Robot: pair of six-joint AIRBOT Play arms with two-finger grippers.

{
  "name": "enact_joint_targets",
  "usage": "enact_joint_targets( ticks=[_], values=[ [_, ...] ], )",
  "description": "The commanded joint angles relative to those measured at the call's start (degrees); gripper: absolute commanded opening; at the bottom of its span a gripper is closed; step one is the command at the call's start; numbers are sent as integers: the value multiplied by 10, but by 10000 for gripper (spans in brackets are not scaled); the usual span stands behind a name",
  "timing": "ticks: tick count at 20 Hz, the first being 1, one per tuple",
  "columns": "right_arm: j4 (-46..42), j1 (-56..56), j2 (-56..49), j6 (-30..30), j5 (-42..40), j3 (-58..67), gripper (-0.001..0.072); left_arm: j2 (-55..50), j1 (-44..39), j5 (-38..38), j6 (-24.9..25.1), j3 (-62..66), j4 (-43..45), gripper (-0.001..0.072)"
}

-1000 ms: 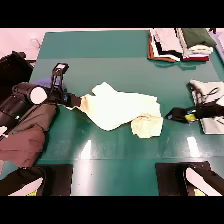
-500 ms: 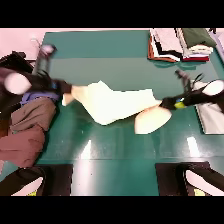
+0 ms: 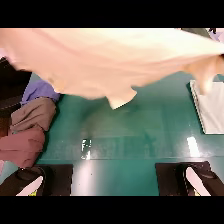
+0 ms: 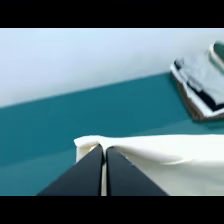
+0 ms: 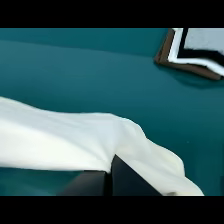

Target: Fold the shirts.

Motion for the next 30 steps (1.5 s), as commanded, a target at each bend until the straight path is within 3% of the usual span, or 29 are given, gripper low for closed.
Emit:
enact_joint_targets(
  ticks=[1, 5, 9, 12, 15, 16, 17, 18, 23, 30],
  values=[
    [-1, -42, 11, 14, 71, 81, 21, -1, 2, 4, 12, 56, -17, 21],
    [-1, -24, -45, 44, 129, 63, 21, -59, 2, -25, 21, -16, -22, 21],
    [-5, 44, -131, 70, 130, -70, 21, -192, 2, -42, 36, -113, -22, 21],
    [-65, 78, -216, 74, 58, -150, 21, -311, 5, 3, 36, -146, -20, 21],
    [-66, 71, -309, 73, -7, -142, 22, -381, 27, 49, 28, -146, -21, 23],
    [-59, 62, -337, 73, -14, -119, 127, -385, 41, 50, 16, -145, -24, 35],
    [-47, 52, -360, 74, -13, -92, 415, -384, 58, 45, 12, -142, -37, 314],
    [-29, 38, -380, 74, -5, -62, 485, -382, 78, 26, 5, -135, -54, 433],
    [-1, 5, -359, 55, 37, -44, 443, -340, 155, -103, 31, -158, -164, 433],
    [0, 25, -227, 37, -27, -188, 444, -144, 109, 10, 2, -603, -206, 434]
  ],
)
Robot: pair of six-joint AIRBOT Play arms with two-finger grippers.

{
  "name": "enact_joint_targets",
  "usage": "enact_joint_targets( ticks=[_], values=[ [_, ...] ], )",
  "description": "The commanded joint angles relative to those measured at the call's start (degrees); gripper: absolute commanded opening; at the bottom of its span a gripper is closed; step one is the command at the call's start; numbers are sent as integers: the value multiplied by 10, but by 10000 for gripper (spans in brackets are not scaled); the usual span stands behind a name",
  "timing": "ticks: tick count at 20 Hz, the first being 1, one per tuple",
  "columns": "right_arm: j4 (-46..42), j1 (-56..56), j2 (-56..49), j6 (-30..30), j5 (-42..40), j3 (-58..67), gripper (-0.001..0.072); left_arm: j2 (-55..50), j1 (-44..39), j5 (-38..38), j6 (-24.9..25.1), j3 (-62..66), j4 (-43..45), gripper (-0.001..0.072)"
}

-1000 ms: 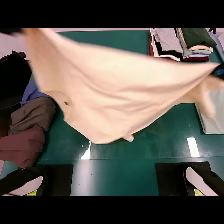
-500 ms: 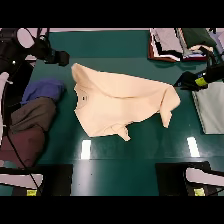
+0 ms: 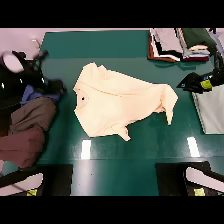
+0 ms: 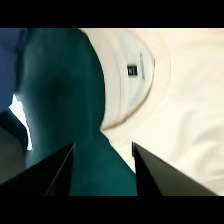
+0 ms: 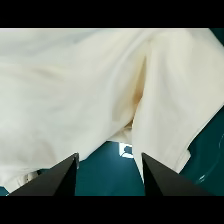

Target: Fold the shirts.

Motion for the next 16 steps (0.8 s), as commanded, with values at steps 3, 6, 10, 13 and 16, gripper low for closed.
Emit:
enact_joint_targets(
  ticks=[3, 6, 10, 13, 16],
  values=[
    [2, 25, 55, -6, -44, -59, 443, 108, -58, 84, -14, -291, -110, 434],
    [2, 38, 55, -6, -45, -59, 443, 110, -121, 121, -17, -346, -150, 434],
    [3, 45, 55, -6, -45, -59, 443, 108, -209, 187, -50, -368, -177, 434],
    [3, 45, 55, -6, -44, -59, 443, 108, -246, 241, -86, -368, -179, 433],
    [2, 44, 55, -6, -38, -59, 443, 108, -251, 250, -90, -368, -181, 430]
  ],
)
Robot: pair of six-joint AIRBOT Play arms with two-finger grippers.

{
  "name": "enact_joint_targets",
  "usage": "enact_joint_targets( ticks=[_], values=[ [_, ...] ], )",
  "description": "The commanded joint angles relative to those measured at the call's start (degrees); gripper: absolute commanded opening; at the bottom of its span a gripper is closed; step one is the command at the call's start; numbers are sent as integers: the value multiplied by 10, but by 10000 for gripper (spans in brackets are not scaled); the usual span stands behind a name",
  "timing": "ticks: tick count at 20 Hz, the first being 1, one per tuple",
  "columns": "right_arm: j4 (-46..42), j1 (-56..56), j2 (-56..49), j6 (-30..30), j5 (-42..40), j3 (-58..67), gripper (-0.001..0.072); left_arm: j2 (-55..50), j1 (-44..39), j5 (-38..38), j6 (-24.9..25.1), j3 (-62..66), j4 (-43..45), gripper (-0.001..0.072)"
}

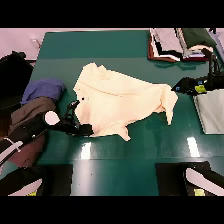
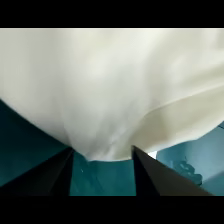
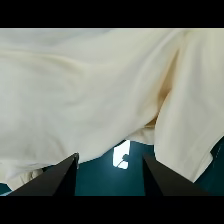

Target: Fold the shirts.

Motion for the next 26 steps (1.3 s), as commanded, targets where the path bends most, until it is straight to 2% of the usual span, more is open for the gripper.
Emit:
enact_joint_targets(
  ticks=[1, 2, 5, 6, 7, 9, 12, 13, 14, 19, 23, 26],
  values=[
    [0, 1, 0, 0, 8, 0, 443, 0, -17, 29, -16, -4, -5, 363],
    [0, 1, 0, 0, 12, 0, 443, 0, -17, 34, -15, -4, -3, 252],
    [-2, 1, 0, 0, 24, 0, 443, 1, -17, 52, -15, -4, -3, 231],
    [-3, 0, 0, 0, 29, 0, 443, 1, -15, 60, -13, -4, 1, 44],
    [-8, -2, 0, -2, 35, -1, 443, 1, -10, 69, -13, -2, 14, 21],
    [-57, -15, 1, -2, 61, -7, 443, 2, 30, 52, -14, 17, 16, 22],
    [-93, -61, 4, -2, 85, -66, 458, 7, 105, 10, 28, 64, 28, 22],
    [-90, -80, 5, -2, 84, -100, 541, 7, 121, -2, 40, 79, 29, 22],
    [-86, -95, 4, -2, 81, -141, 563, 7, 130, -6, 51, 90, 29, 21],
    [-10, -57, 4, -30, -19, -290, 563, 7, 134, -1, 50, 101, 30, 21],
    [-12, 26, 4, -12, -101, -300, 561, 7, 134, -4, 50, 101, 30, 22],
    [-15, 45, 4, 12, -146, -300, 548, 7, 134, -8, 50, 101, 30, 21]
  ],
)
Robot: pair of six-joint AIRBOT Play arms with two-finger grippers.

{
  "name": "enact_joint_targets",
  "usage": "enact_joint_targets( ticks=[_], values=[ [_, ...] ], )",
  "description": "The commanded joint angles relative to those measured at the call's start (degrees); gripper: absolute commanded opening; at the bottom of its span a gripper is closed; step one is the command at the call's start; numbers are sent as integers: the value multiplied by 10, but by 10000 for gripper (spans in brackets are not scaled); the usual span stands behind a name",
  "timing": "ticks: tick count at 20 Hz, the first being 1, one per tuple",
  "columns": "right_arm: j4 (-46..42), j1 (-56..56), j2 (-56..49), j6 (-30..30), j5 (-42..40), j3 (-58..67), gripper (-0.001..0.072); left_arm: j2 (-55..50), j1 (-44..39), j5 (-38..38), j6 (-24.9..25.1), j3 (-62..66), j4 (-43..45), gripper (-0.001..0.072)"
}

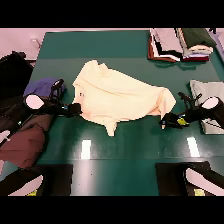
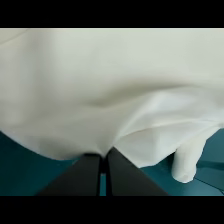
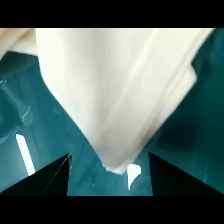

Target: Fold the shirts.

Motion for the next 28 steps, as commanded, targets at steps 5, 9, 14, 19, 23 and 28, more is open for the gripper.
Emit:
enact_joint_targets(
  ticks=[5, 9, 14, 19, 23, 28],
  values=[
    [2, 46, 0, 23, -59, -8, 157, 0, 1, -6, 3, 1, 0, 21],
    [1, 65, 19, 20, -47, 9, 20, 16, 1, -37, 18, 38, 12, 21],
    [2, 33, 155, 20, 24, 208, 20, 103, 1, -117, 16, 256, 127, 21],
    [2, -107, 224, 21, 81, 504, 20, 137, 1, -159, 16, 586, 198, 21],
    [6, -207, 192, 21, 145, 708, 20, 137, 1, -154, 16, 763, 221, 21],
    [6, -214, 111, 42, 229, 831, 20, 131, 1, -195, -6, 751, 282, 20]
  ],
)
